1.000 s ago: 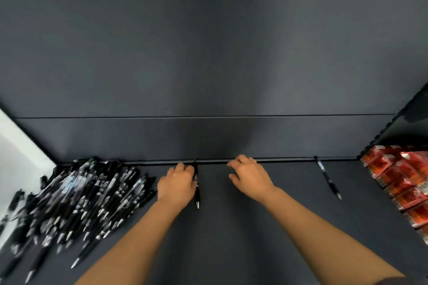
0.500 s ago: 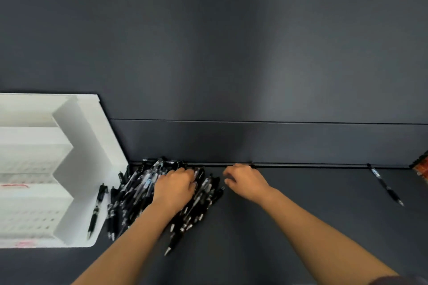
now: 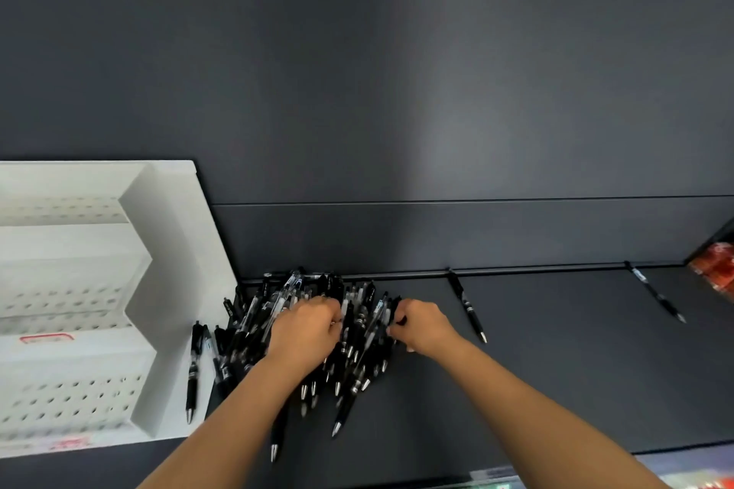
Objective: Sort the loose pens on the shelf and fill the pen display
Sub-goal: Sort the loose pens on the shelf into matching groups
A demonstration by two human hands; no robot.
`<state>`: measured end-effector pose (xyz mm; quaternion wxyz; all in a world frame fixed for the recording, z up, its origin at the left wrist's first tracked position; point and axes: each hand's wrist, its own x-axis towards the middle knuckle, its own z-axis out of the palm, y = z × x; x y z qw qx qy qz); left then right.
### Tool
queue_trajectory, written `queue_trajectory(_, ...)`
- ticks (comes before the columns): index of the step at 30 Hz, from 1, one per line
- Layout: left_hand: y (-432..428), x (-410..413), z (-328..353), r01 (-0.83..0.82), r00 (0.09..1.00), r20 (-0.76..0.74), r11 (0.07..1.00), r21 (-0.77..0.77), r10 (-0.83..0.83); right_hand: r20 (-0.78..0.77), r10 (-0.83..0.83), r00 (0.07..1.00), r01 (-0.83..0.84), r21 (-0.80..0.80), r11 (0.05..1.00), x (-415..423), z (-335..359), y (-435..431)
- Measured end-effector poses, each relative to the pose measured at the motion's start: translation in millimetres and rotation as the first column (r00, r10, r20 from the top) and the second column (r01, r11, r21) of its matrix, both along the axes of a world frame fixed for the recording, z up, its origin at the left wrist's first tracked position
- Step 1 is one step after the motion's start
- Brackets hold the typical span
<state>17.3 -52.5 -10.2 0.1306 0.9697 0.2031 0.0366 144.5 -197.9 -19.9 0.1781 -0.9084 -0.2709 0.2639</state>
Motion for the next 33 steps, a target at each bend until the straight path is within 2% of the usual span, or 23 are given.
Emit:
queue_trajectory(7,-3.9,0.4,-6.6,0.005,1.0,-0.007,0.999,-0.037,-0.006,-0.049,-0.047,0.998,0.046,-0.024,0.999,-1.3,-5.6,7.5)
queue_trajectory(13,-13.7,7.5,-7.0,0.009,0.999,-0.036,0.999,-0.052,-0.011,-0.028,-0.043,0.999,0.04,-0.113,0.993,-11.1,-14.4,14.6)
queue_trajectory(16,-15.9,7.7,-8.9,0.013,0.998,-0.055,0.998,-0.056,-0.016,-0.173,-0.125,0.977,0.121,-0.03,0.992,-14.2,-14.3,17.3)
queue_trajectory(21,-14.8,6.3,-13.9,-0.013,0.997,-0.079,0.995,-0.102,0.005,-0.32,-0.161,0.934,0.199,0.087,0.976,-9.3,-8.9,15.2)
queue_trajectory(26,-21.1,21.5,-13.5,-0.048,0.998,-0.044,0.956,-0.289,0.037,-0.491,-0.142,0.86,0.335,0.331,0.882,0.0,-3.1,0.5)
queue_trajectory(28,-26.2,31.6,-9.8,-0.086,0.995,0.001,0.901,-0.426,0.096,-0.568,-0.094,0.817,0.367,0.388,0.846,0.8,4.9,-5.6)
queue_trajectory(30,-31.9,40.9,-3.4,-0.144,0.976,0.036,0.761,-0.633,0.214,-0.623,-0.051,0.781,0.391,0.423,0.817,1.6,12.2,-10.4)
queue_trajectory(33,-42.8,48.3,7.0,-0.149,0.937,-0.023,0.337,-0.93,0.349,-0.666,0.011,0.746,0.377,0.436,0.817,0.5,19.0,-16.0)
